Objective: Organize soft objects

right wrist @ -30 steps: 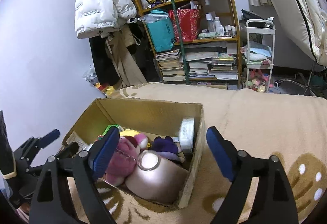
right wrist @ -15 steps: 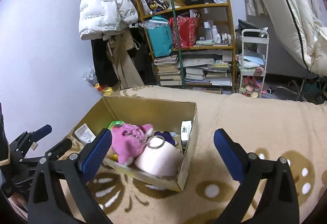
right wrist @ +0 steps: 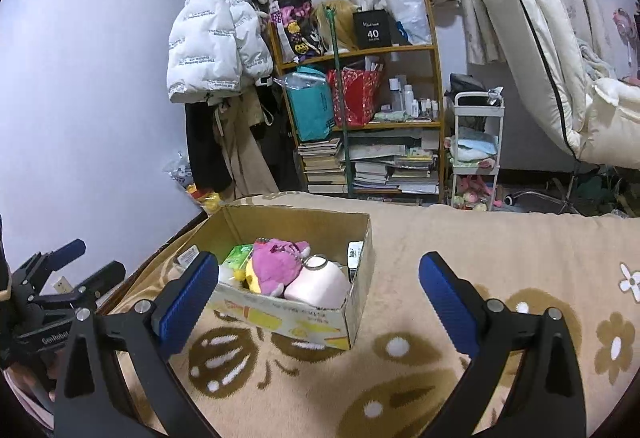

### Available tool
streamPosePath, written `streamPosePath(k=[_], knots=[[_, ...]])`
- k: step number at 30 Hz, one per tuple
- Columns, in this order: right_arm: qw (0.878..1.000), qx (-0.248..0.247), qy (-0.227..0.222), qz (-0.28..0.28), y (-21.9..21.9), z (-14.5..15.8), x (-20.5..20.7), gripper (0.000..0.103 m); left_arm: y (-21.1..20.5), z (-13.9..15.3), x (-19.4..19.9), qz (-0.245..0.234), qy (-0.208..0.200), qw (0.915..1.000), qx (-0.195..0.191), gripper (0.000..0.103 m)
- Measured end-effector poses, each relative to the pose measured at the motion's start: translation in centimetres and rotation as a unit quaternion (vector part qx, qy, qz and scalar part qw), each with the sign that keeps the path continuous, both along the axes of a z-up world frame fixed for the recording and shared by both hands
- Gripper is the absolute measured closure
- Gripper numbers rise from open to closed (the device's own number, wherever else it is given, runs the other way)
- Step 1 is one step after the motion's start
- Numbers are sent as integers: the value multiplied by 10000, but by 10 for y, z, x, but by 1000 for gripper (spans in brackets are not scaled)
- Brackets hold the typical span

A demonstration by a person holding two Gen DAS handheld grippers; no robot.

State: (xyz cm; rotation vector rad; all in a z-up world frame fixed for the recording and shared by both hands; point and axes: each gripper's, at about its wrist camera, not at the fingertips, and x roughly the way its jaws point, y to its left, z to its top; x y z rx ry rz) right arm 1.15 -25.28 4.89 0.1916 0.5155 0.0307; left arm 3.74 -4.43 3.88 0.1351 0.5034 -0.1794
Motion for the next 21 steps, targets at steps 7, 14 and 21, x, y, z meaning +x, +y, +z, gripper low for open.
streamPosePath(k=[7, 14, 21], knots=[[9994, -159, -260, -142, 4, 13, -31, 0, 7, 13, -23, -30, -95, 9999, -32, 3], [9984, -101, -490, -249, 1, 25, -54, 0, 16, 19, -44, 27, -161, 9999, -44, 3], [9980, -217, -567, -181, 4, 23, -65, 0, 22, 20, -59, 25, -168, 9998, -71, 2]])
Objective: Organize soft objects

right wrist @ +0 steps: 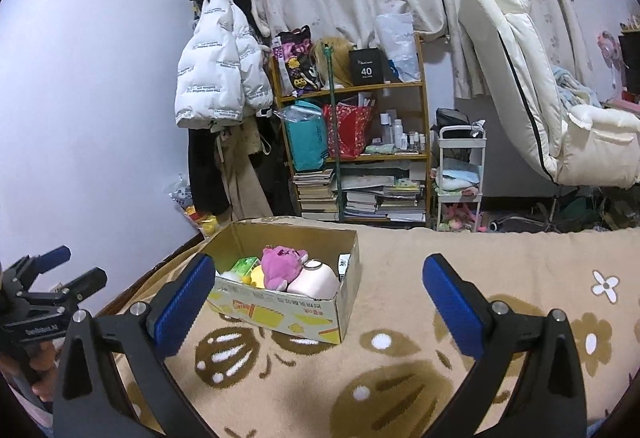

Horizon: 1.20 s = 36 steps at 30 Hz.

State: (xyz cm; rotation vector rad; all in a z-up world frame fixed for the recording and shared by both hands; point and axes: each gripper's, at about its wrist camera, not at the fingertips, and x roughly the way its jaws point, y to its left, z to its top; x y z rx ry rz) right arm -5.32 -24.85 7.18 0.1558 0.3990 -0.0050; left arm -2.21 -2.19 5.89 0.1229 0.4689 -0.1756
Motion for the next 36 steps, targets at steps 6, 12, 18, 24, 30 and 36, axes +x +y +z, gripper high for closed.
streamPosePath(k=[6, 12, 18, 24, 30, 36], knots=[[10000, -15, 75, 35, 0, -7, 3, 0, 1, -2, -1, -3, -30, 10000, -33, 2], [10000, 7, 81, -50, -2, -10, 6, 0, -1, -9, 7, -23, 64, 10000, -45, 2], [9998, 19, 181, -87, -4, -15, 13, 0, -3, -13, 12, -70, 30, 10000, -6, 2], [9996, -20, 288, -79, -2, -20, 19, 0, -3, -18, 17, -26, 97, 9999, -19, 2], [9995, -9, 320, -65, -2, -22, 21, 0, -6, -24, 20, -31, 126, 9999, 41, 2], [9995, 6, 308, -104, -2, -24, 23, 0, -8, -24, 19, 11, 86, 9999, 140, 2]])
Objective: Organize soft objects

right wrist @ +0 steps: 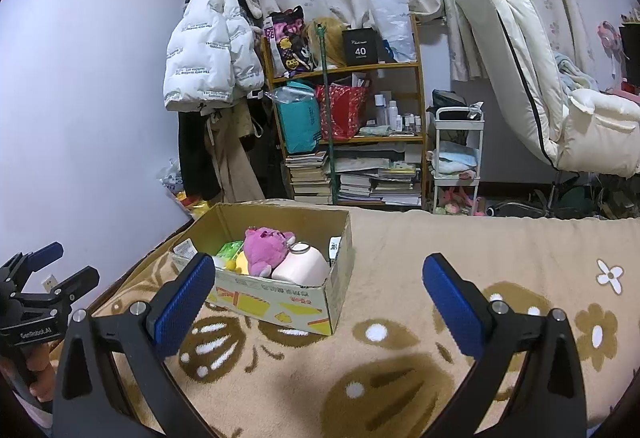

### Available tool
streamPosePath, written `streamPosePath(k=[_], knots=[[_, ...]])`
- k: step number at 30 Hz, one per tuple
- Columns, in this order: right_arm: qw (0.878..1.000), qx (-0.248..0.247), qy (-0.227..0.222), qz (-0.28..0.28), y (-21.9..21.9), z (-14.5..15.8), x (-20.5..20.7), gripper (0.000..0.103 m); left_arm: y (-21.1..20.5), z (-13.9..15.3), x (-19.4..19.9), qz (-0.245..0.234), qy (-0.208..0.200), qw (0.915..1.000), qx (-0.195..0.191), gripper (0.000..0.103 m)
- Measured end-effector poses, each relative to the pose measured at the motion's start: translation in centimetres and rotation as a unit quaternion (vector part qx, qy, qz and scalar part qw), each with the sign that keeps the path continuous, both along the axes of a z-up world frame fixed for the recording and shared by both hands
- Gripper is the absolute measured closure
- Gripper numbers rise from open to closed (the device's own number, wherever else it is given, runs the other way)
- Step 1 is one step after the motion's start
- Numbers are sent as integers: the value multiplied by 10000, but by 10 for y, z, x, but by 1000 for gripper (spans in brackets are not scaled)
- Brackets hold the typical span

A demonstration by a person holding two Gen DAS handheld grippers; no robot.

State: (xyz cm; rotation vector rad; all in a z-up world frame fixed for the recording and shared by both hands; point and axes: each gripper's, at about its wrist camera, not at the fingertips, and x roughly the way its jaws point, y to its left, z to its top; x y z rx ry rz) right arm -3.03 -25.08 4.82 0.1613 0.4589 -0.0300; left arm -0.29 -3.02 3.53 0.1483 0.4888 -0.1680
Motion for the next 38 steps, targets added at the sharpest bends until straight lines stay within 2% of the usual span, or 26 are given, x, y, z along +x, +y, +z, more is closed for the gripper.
streamPosePath(k=[38], knots=[[10000, 6, 8, 15, -6, 0, 0, 0, -4, -5, 2, -75, 167, 9998, -80, 2]])
